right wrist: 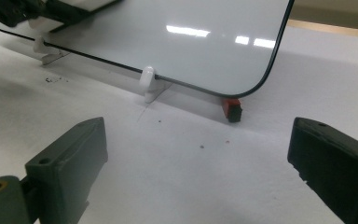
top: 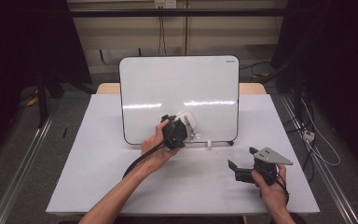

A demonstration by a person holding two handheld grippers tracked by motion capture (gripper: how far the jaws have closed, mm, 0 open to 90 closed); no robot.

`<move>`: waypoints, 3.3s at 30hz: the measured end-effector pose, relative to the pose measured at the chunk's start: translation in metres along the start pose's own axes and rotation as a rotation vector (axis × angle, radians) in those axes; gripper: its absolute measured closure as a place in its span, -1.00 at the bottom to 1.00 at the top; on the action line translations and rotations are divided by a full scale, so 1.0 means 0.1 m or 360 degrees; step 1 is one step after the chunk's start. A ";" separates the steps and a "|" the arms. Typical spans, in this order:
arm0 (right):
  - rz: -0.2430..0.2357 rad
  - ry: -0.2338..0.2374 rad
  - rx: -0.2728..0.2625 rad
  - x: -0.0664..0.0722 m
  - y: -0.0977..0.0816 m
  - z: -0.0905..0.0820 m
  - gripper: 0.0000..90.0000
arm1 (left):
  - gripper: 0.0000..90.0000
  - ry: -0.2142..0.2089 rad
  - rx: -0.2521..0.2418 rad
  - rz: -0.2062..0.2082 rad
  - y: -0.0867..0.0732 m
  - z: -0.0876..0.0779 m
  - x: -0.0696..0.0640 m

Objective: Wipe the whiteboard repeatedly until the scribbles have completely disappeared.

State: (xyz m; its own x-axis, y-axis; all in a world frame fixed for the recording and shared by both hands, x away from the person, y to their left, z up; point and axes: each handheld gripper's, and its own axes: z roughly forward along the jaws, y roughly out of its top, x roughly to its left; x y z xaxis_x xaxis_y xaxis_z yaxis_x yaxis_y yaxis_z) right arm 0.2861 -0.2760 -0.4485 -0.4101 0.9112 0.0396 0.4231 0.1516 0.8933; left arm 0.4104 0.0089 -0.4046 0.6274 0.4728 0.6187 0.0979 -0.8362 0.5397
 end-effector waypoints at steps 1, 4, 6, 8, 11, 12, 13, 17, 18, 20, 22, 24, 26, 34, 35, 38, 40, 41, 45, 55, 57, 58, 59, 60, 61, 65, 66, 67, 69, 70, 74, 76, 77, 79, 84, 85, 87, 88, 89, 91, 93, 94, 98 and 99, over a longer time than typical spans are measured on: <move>0.0001 -0.0002 0.0001 0.00 0.00 0.00 -0.90 | -0.31 -0.0005 -0.0033 -0.0080 -0.03 0.00 0.04; 0.0002 -0.0001 0.0003 0.00 0.00 0.00 -0.90 | -0.31 0.0004 -0.0048 -0.0173 -0.08 -0.01 0.17; 0.0002 -0.0001 0.0004 0.00 0.00 0.01 -0.90 | -0.31 0.0013 -0.0051 -0.0214 -0.09 -0.02 0.23; 0.0003 -0.0003 0.0003 0.00 0.00 0.00 -0.90 | -0.31 0.0020 -0.0055 -0.0234 -0.09 -0.02 0.25; 0.0003 -0.0002 0.0005 0.00 0.00 0.01 -0.90 | -0.31 0.0046 -0.0052 -0.0236 -0.06 -0.01 0.21; 0.0004 -0.0001 0.0006 0.01 0.00 0.01 -0.90 | -0.31 0.0049 -0.0061 -0.0238 -0.05 0.00 0.19; 0.0001 -0.0001 0.0005 0.01 0.00 0.01 -0.90 | -0.31 0.0047 -0.0055 -0.0225 -0.02 0.00 0.17; -0.0007 0.0003 0.0002 0.02 0.01 0.01 -0.90 | -0.31 0.0030 -0.0078 -0.0168 0.10 0.05 -0.02; -0.0007 0.0001 0.0003 0.02 0.01 0.02 -0.90 | -0.31 0.0017 -0.0089 -0.0147 0.14 0.06 -0.06; -0.0006 0.0004 0.0002 0.01 0.01 0.01 -0.90 | -0.31 0.0011 -0.0098 -0.0106 0.20 0.09 -0.17; -0.0001 0.0005 0.0005 0.01 0.01 0.01 -0.90 | -0.31 -0.0003 -0.0096 -0.0042 0.25 0.10 -0.28; -0.0001 0.0006 0.0003 0.01 0.01 0.01 -0.90 | -0.31 -0.0017 -0.0090 0.0023 0.27 0.11 -0.36; -0.0003 0.0010 0.0002 0.01 0.00 0.01 -0.90 | -0.31 -0.0002 -0.0088 0.0055 0.26 0.11 -0.38; 0.0002 0.0008 0.0003 0.00 0.00 0.01 -0.90 | -0.31 -0.0011 -0.0070 0.0077 0.22 0.09 -0.32; 0.0003 0.0005 0.0003 0.00 0.00 0.01 -0.90 | -0.31 -0.0007 -0.0073 0.0066 0.21 0.09 -0.31; 0.0002 0.0008 0.0004 0.01 0.00 0.01 -0.90 | -0.31 -0.0001 -0.0060 0.0034 0.15 0.07 -0.23; 0.0003 0.0006 0.0005 0.01 0.00 0.01 -0.90 | -0.31 0.0002 -0.0062 -0.0006 0.10 0.05 -0.17; 0.0004 0.0006 0.0006 0.01 0.00 0.01 -0.90 | -0.31 0.0000 -0.0071 -0.0027 0.08 0.05 -0.15; 0.0005 0.0002 0.0008 0.01 0.00 0.01 -0.90 | -0.31 0.0019 -0.0069 -0.0072 -0.03 0.01 -0.05; 0.0006 -0.0002 0.0007 0.00 0.00 0.01 -0.90 | -0.31 0.0052 -0.0058 -0.0153 -0.26 -0.06 0.11; 0.0006 -0.0001 0.0008 0.01 0.00 0.01 -0.90 | -0.31 0.0064 -0.0060 -0.0177 -0.30 -0.07 0.13; 0.0005 0.0000 0.0008 0.01 0.00 0.01 -0.90 | -0.31 0.0061 -0.0063 -0.0179 -0.31 -0.07 0.14; 0.0002 -0.0001 0.0008 0.01 0.00 0.01 -0.90 | -0.31 0.0068 -0.0049 -0.0180 -0.32 -0.08 0.15; 0.0005 -0.0001 0.0008 0.01 0.00 0.01 -0.90 | -0.31 0.0062 -0.0066 -0.0198 -0.33 -0.07 0.16; 0.0004 -0.0001 0.0006 0.01 0.00 0.01 -0.90 | -0.31 0.0061 -0.0055 -0.0201 -0.34 -0.08 0.17; 0.0005 -0.0003 0.0007 0.01 0.00 0.01 -0.90 | -0.31 0.0057 -0.0043 -0.0251 -0.37 -0.10 0.21; 0.0004 -0.0003 0.0008 0.01 0.00 0.01 -0.90 | -0.31 0.0064 -0.0045 -0.0261 -0.39 -0.10 0.23; 0.0004 -0.0003 0.0008 0.01 0.00 0.01 -0.90 | -0.31 0.0060 -0.0056 -0.0280 -0.40 -0.10 0.24; 0.0004 -0.0002 0.0007 0.01 0.00 0.01 -0.90 | -0.31 0.0047 -0.0043 -0.0305 -0.42 -0.11 0.27; 0.0002 -0.0001 0.0007 0.01 0.00 0.01 -0.90 | -0.31 0.0036 -0.0044 -0.0316 -0.43 -0.12 0.28; -0.0001 -0.0002 0.0006 0.01 0.00 0.01 -0.90 | -0.31 -0.0010 -0.0071 -0.0356 -0.45 -0.13 0.32; 0.0004 -0.0005 0.0009 0.01 0.00 0.01 -0.90 | -0.30 -0.0043 -0.0086 -0.0398 -0.47 -0.14 0.35; 0.0004 -0.0006 0.0008 0.01 0.00 0.01 -0.90 | -0.30 -0.0057 -0.0087 -0.0405 -0.48 -0.14 0.37; 0.0002 -0.0006 0.0011 0.01 0.00 0.02 -0.90 | -0.30 -0.0061 -0.0098 -0.0425 -0.50 -0.14 0.38; 0.0001 -0.0002 0.0007 0.01 0.01 0.02 -0.90 | -0.31 -0.0076 -0.0100 -0.0447 -0.53 -0.16 0.40; 0.0001 -0.0002 0.0006 0.01 0.01 0.02 -0.90 | -0.30 -0.0087 -0.0100 -0.0443 -0.53 -0.16 0.41; 0.0001 -0.0002 0.0008 0.01 0.01 0.02 -0.90 | -0.30 -0.0089 -0.0111 -0.0465 -0.54 -0.16 0.41; 0.0000 -0.0003 0.0009 0.01 0.00 0.02 -0.90 | -0.30 -0.0084 -0.0119 -0.0474 -0.54 -0.16 0.41; 0.0002 -0.0004 0.0010 0.00 0.01 0.02 -0.90 | -0.31 -0.0094 -0.0120 -0.0485 -0.54 -0.16 0.42; 0.0006 -0.0004 0.0008 0.01 0.01 0.02 -0.90 | -0.31 -0.0104 -0.0117 -0.0496 -0.56 -0.17 0.44; 0.0006 -0.0005 0.0011 0.00 0.01 0.02 -0.90 | -0.30 -0.0101 -0.0129 -0.0507 -0.57 -0.18 0.46; 0.0008 -0.0006 0.0012 0.00 0.01 0.03 -0.90 | -0.30 -0.0096 -0.0145 -0.0520 -0.58 -0.18 0.46; 0.0006 -0.0003 0.0009 0.02 0.02 0.04 -0.90 | -0.31 -0.0109 -0.0173 -0.0505 -0.58 -0.26 0.46; 0.0002 -0.0002 0.0009 0.02 0.02 0.04 -0.90 | -0.31 -0.0111 -0.0188 -0.0520 -0.58 -0.27 0.46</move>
State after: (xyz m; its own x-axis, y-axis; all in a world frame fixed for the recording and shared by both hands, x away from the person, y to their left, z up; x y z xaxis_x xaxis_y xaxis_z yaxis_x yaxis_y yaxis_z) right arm 0.2893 -0.2720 -0.4484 -0.4087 0.9118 0.0404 0.4282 0.1525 0.8907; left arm 0.4128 0.0866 -0.3919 0.6295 0.6864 0.3642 0.2148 -0.6042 0.7674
